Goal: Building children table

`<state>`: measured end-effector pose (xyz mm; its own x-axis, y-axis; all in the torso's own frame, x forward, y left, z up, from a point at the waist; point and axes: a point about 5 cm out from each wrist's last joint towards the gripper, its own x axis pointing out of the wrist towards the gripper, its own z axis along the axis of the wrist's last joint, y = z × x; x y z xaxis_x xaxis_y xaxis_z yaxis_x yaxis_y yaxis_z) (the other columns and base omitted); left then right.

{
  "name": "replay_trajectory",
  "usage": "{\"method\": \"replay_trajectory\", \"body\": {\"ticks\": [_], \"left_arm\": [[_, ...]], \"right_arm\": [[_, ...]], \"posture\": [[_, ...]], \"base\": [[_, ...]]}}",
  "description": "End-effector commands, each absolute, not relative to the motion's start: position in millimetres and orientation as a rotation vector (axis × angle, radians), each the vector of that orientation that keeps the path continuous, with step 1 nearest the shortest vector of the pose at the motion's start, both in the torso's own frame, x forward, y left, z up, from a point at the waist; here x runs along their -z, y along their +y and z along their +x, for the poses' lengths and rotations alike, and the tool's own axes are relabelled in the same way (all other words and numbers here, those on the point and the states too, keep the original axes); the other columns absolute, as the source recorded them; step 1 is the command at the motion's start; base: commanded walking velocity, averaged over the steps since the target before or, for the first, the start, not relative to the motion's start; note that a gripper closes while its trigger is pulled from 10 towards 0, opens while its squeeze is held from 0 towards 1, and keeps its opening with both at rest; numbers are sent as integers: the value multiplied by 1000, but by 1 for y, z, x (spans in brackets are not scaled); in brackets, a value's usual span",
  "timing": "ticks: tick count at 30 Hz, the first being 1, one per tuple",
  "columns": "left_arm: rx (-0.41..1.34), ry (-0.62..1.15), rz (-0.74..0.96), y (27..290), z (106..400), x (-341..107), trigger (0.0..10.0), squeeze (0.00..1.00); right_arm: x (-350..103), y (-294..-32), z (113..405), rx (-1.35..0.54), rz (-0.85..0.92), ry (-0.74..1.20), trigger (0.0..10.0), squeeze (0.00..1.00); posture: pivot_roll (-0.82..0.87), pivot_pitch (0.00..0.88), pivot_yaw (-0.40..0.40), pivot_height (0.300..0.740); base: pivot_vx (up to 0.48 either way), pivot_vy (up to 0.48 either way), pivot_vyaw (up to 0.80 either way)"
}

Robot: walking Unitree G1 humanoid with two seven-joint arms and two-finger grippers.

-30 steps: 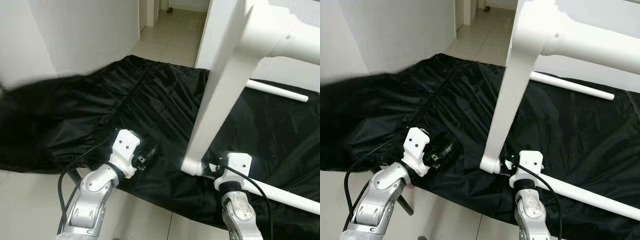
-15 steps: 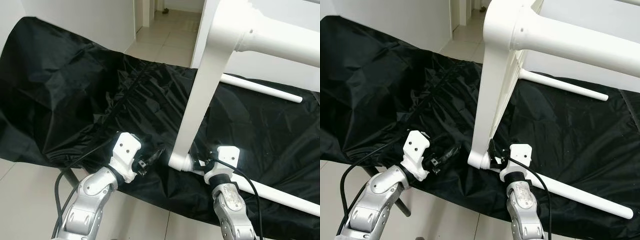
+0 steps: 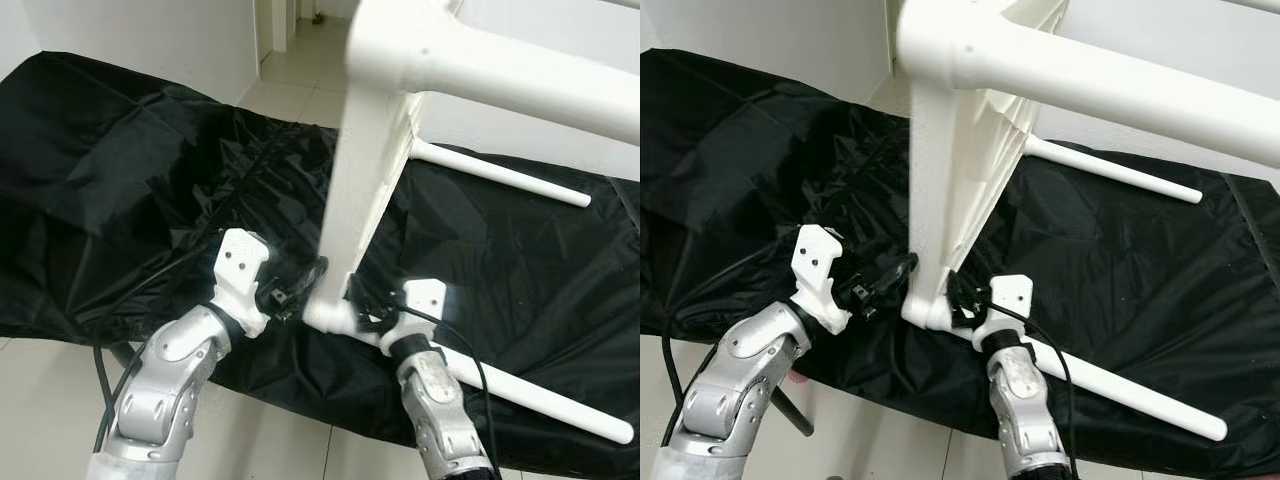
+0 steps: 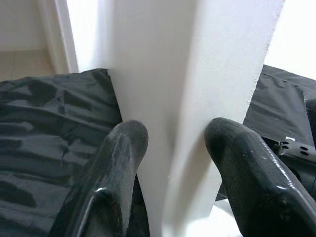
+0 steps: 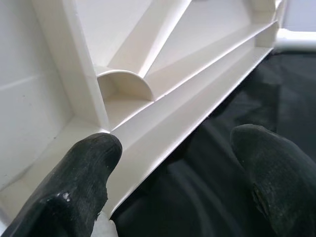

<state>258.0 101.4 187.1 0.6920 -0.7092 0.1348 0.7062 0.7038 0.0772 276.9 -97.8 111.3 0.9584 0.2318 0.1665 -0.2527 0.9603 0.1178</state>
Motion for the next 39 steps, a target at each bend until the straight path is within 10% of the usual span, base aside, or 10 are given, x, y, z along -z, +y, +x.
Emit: {"method": "replay_trajectory", "body": {"ticks": [1, 5, 6, 39], "left_arm": [[820, -140, 33, 97, 255, -186, 10000, 0], [827, -132, 19, 98, 254, -188, 10000, 0], [842, -129, -5, 99, 252, -189, 10000, 1000], [734, -175, 17, 77, 259, -218, 10000, 1000]], "right_arm": [[-110, -82, 277, -319, 153, -143, 10000, 0], [-111, -87, 276, -300, 154, -158, 10000, 0], [-112, -95, 273, -270, 143, -172, 10000, 0], [-128, -219, 244, 197, 30, -282, 10000, 0]], "posture": [[-16, 56, -19, 740], [-14, 58, -23, 740], [-14, 58, -23, 740], [-26, 46, -26, 740]], "base": [[0, 0, 0], [0, 0, 0], [0, 0, 0], [0, 0, 0]]}}
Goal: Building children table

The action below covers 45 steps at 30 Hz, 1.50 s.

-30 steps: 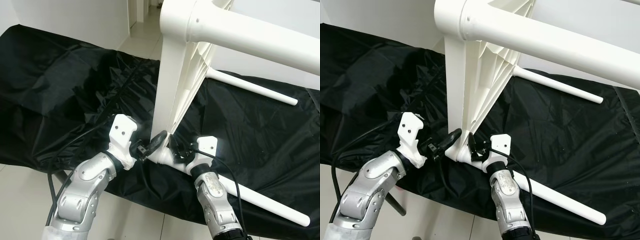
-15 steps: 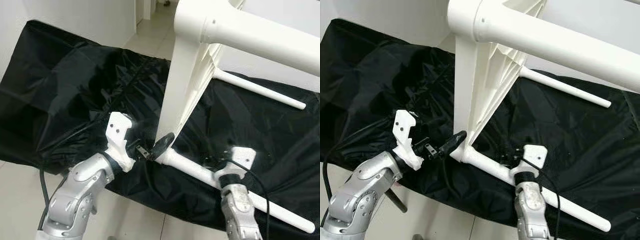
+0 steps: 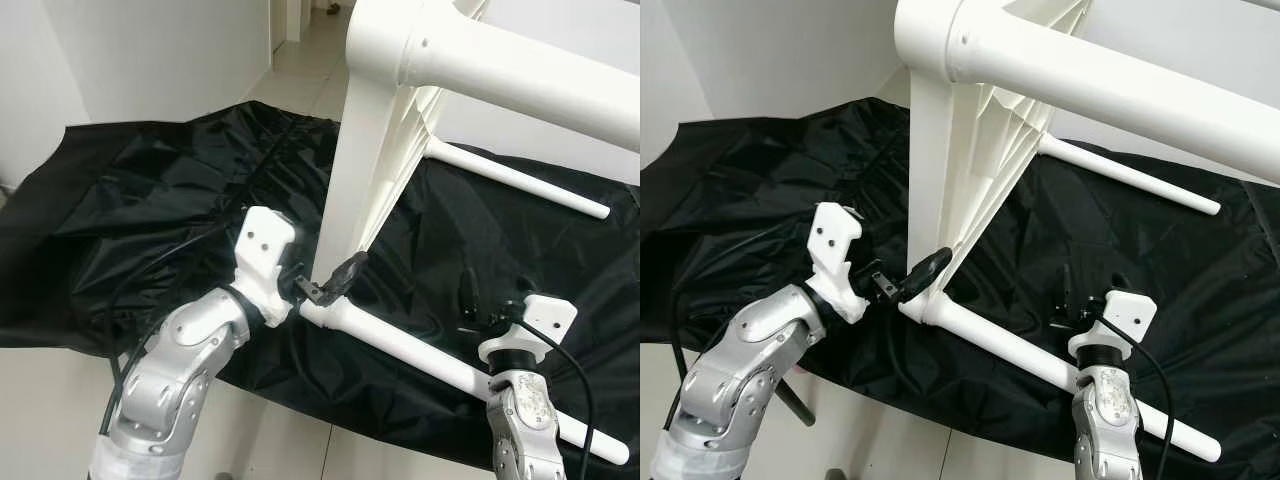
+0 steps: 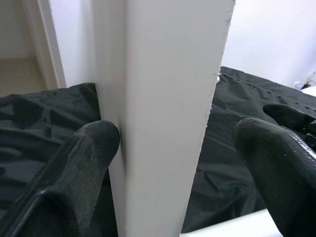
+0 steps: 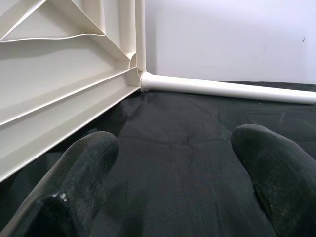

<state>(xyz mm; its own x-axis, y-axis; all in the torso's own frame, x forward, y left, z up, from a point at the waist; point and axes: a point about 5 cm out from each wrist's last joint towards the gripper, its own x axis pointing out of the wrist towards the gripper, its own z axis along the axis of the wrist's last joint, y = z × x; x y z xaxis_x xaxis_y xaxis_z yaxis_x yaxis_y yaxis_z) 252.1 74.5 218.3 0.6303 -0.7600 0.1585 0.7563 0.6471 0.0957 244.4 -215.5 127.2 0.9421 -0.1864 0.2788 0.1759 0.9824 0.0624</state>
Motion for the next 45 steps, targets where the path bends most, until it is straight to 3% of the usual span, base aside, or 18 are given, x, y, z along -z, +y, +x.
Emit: {"method": "replay_trajectory", "body": {"ticks": [1, 9, 10, 11, 26, 45], "left_arm": [[707, -180, 17, 77, 261, -220, 10000, 1000], [633, -224, -20, 73, 273, -240, 10000, 976], [626, -223, -24, 71, 274, -242, 10000, 173], [609, -220, -13, 69, 277, -243, 10000, 0], [455, -126, 23, 48, 306, -250, 10000, 0], [389, -62, 69, 30, 321, -261, 10000, 0]], "right_arm": [[-128, -219, 244, 199, 30, -281, 10000, 0], [-128, -215, 248, 193, 38, -275, 10000, 0], [-128, -215, 249, 193, 38, -275, 10000, 0], [-128, -215, 249, 192, 37, -274, 10000, 0], [-128, -216, 250, 212, 26, -273, 10000, 0], [-126, -216, 249, 248, 28, -265, 10000, 0]], "posture": [[-26, 41, -27, 740], [-27, 30, -35, 740], [-26, 29, -36, 740], [-28, 26, -36, 740], [-44, 14, -18, 740], [-42, 52, 5, 740]], "base": [[0, 0, 0], [0, 0, 0], [0, 0, 0], [0, 0, 0], [0, 0, 0], [0, 0, 0]]}}
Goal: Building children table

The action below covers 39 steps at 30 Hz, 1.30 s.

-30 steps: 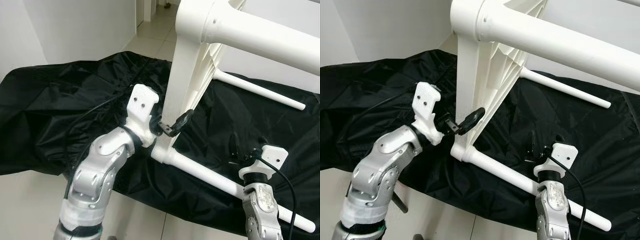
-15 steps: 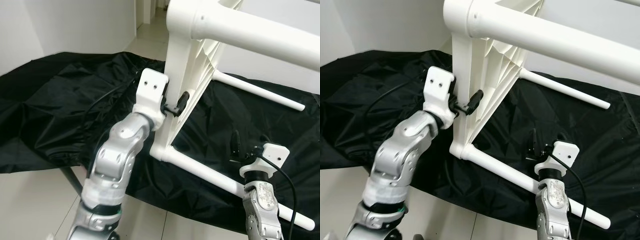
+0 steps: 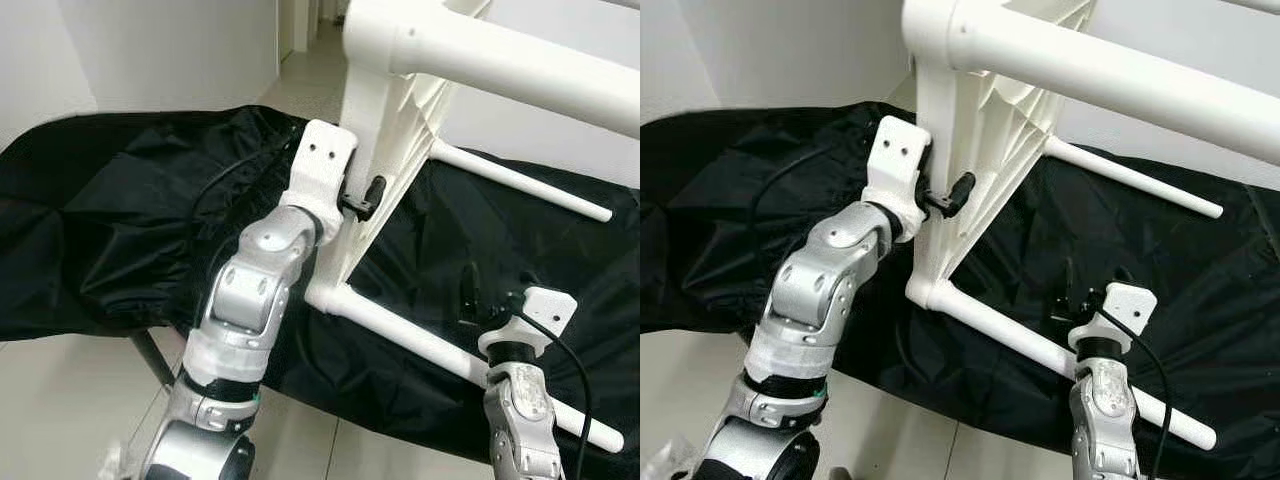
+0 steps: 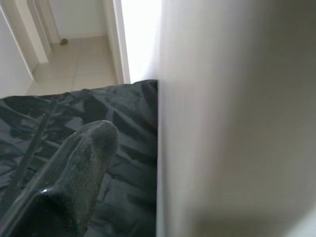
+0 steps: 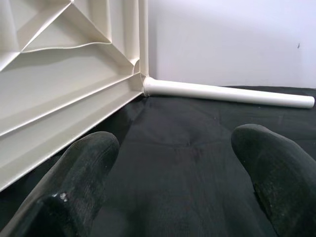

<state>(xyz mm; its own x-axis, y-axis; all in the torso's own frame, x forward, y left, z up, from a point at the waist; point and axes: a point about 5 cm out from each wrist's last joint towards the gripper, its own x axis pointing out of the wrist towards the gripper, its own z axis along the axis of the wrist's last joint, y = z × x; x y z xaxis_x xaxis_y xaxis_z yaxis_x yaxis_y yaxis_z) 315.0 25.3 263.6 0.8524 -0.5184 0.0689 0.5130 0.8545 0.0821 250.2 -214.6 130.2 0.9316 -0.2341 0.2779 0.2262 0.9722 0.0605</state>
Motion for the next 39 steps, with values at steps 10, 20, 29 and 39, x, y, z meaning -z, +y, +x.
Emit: {"method": "replay_trajectory", "body": {"ticks": [10, 20, 29, 39], "left_arm": [[434, 2, -27, 20, 328, -255, 4196, 0], [354, 9, 9, 37, 336, -248, 0, 0], [236, -34, 51, 73, 333, -255, 0, 0], [141, -49, 92, 106, 306, -261, 0, 0]], "right_arm": [[-126, -215, 252, 257, 26, -270, 10000, 0], [-127, -219, 250, 283, 21, -274, 10000, 0], [-125, -218, 251, 284, 20, -264, 10000, 0], [-126, -222, 256, 265, 9, -259, 10000, 0]], "posture": [[-51, 53, 13, 740], [-62, 55, 21, 740], [-56, 60, 21, 740], [-29, 79, -14, 740]], "base": [[0, 0, 0], [0, 0, 0], [0, 0, 0], [0, 0, 0]]}}
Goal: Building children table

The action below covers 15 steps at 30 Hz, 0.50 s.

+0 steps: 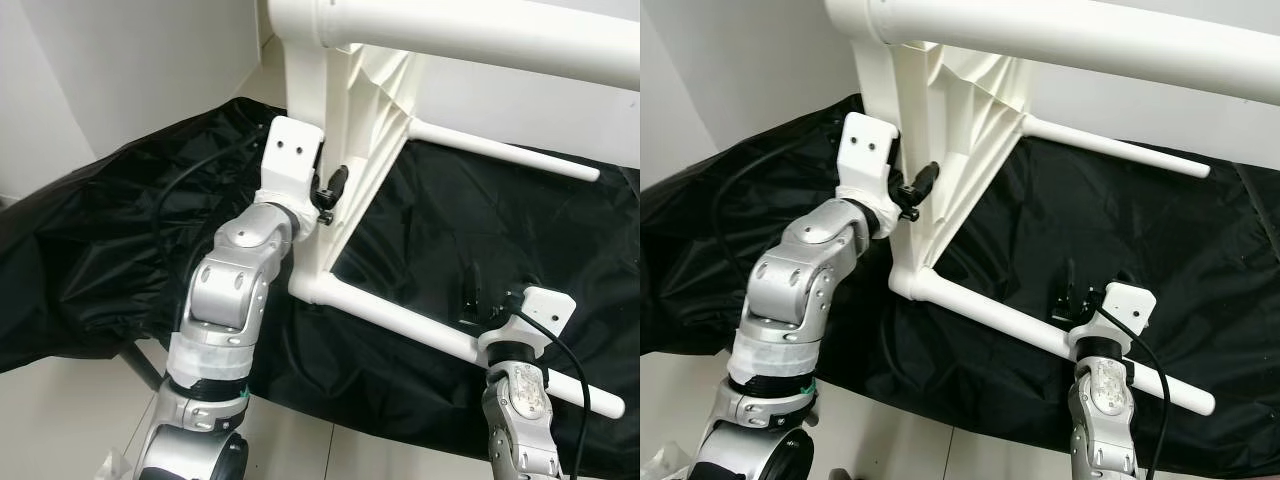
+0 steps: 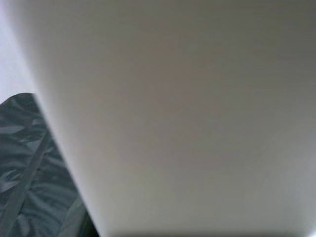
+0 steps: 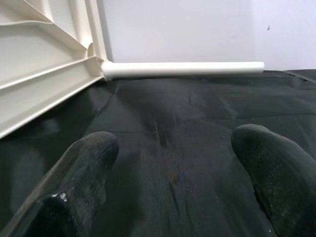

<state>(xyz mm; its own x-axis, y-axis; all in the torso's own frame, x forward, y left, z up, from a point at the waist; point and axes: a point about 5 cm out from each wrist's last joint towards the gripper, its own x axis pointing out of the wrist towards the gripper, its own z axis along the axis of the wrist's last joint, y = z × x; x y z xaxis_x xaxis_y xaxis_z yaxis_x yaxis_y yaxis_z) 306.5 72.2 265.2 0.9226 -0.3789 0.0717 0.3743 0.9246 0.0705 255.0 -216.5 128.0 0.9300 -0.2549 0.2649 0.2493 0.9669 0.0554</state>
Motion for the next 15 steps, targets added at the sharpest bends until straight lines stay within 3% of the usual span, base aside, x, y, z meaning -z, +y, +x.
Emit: {"method": "replay_trajectory", "body": {"ticks": [1, 9, 15], "left_arm": [[141, -49, 92, 106, 306, -261, 0, 0], [106, -62, 144, 121, 279, -261, 0, 0], [-29, -61, 165, 140, 269, -265, 0, 0]], "right_arm": [[-126, -222, 256, 265, 9, -259, 10000, 0], [-130, -224, 265, 232, -9, -259, 10000, 0], [-132, -225, 277, 203, -10, -260, 10000, 0]], "posture": [[-29, 79, -14, 740], [-3, 87, -51, 740], [36, 85, -82, 740]], "base": [[0, 0, 0], [0, 0, 0], [0, 0, 0]]}}
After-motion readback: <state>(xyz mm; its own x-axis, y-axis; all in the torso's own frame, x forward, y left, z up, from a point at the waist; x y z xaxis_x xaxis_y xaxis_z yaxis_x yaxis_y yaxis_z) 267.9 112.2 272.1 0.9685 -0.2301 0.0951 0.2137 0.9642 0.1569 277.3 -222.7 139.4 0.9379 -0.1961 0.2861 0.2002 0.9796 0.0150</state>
